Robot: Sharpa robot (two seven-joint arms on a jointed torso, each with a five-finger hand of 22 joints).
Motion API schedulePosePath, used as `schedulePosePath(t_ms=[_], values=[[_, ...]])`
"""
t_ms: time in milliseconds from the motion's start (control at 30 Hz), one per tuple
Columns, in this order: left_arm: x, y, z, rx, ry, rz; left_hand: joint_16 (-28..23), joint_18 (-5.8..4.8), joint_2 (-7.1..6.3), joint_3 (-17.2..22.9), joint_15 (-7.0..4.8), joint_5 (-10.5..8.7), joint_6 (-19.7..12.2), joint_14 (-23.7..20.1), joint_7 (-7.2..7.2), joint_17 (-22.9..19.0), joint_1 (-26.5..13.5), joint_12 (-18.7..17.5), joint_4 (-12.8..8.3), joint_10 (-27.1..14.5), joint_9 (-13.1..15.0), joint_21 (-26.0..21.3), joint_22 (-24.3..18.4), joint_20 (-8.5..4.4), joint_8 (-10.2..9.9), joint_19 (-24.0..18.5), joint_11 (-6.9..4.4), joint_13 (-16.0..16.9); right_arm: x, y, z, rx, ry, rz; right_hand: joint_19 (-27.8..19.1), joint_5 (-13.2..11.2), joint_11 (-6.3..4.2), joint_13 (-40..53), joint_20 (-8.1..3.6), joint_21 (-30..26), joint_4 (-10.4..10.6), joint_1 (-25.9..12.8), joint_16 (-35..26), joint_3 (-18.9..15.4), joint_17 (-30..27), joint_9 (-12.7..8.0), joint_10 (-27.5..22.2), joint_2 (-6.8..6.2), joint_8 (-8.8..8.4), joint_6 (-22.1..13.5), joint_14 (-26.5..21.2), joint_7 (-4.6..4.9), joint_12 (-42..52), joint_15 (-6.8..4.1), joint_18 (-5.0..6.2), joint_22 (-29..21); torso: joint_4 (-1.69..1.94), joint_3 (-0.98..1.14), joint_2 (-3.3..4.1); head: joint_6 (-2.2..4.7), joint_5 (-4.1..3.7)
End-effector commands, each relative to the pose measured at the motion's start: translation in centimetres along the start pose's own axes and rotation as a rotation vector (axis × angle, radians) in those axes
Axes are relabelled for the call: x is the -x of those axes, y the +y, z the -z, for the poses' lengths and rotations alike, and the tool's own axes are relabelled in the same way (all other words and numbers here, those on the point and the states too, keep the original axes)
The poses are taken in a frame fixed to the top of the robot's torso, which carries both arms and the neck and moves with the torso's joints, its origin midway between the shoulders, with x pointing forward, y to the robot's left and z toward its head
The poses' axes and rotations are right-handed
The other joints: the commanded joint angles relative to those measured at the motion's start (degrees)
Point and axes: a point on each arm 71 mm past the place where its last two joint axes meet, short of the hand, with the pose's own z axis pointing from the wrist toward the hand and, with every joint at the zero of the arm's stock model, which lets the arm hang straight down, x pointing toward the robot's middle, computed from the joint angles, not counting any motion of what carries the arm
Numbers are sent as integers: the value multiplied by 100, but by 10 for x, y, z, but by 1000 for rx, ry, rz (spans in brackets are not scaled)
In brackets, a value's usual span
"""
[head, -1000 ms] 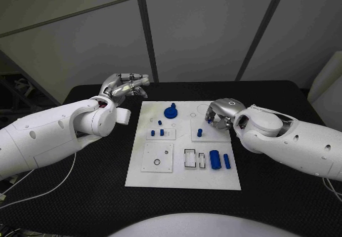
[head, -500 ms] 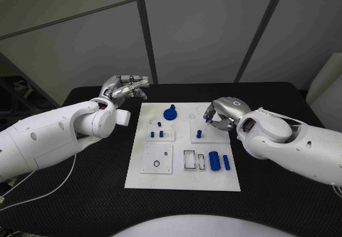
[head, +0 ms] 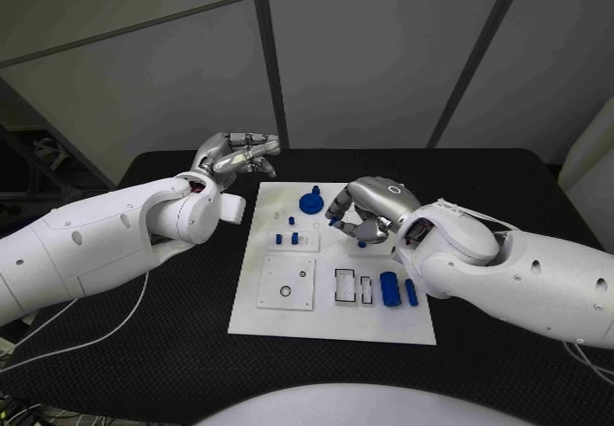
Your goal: Assemble the parts on the task board
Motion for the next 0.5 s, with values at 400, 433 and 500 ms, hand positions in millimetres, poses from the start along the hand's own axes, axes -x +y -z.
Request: schedulePosePath(t_ms=[400, 433, 500], values=[[-12, -1, -6, -6, 24, 14, -17, 20, 8, -38, 14, 26, -9, -45, 34, -33, 3, 30, -7, -126, -13, -58, -22, -16, -16, 2, 6, -28, -51, 32, -6, 88, 120, -53, 11, 42, 24, -9, -19, 15, -53, -82, 24, 23, -17, 3, 12, 15, -35, -1, 292, 12, -64, -35, 33, -25, -9, 13, -3, -164, 315], [-12, -1, -6, -6, 24, 14, -17, 20, 8, -38, 14, 26, -9, -45, 34, -33, 3, 30, -7, -126, -13, -58, -22, -16, -16, 2, 6, -28, -52, 33, -7, 90, 125, -52, 11, 42, 24, -9, -19, 15, -53, -82, 24, 23, -17, 3, 12, 15, -35, -1, 292, 12, -64, -35, 33, -25, -9, 11, -5, -171, 329], [-13, 0, -6, -7, 24, 14, -16, 20, 8, -39, 15, 27, -19, -46, 38, -36, 8, 31, -11, -137, -14, -60, -23, -15, -22, 3, 9, -30, -56, 35, -7, 95, 138, -49, 11, 42, 24, -9, -19, 15, -53, -82, 24, 23, -17, 3, 12, 15, -35, -1, 292, 12, -64, -35, 33, -25, -5, 10, -3, -188, 363]])
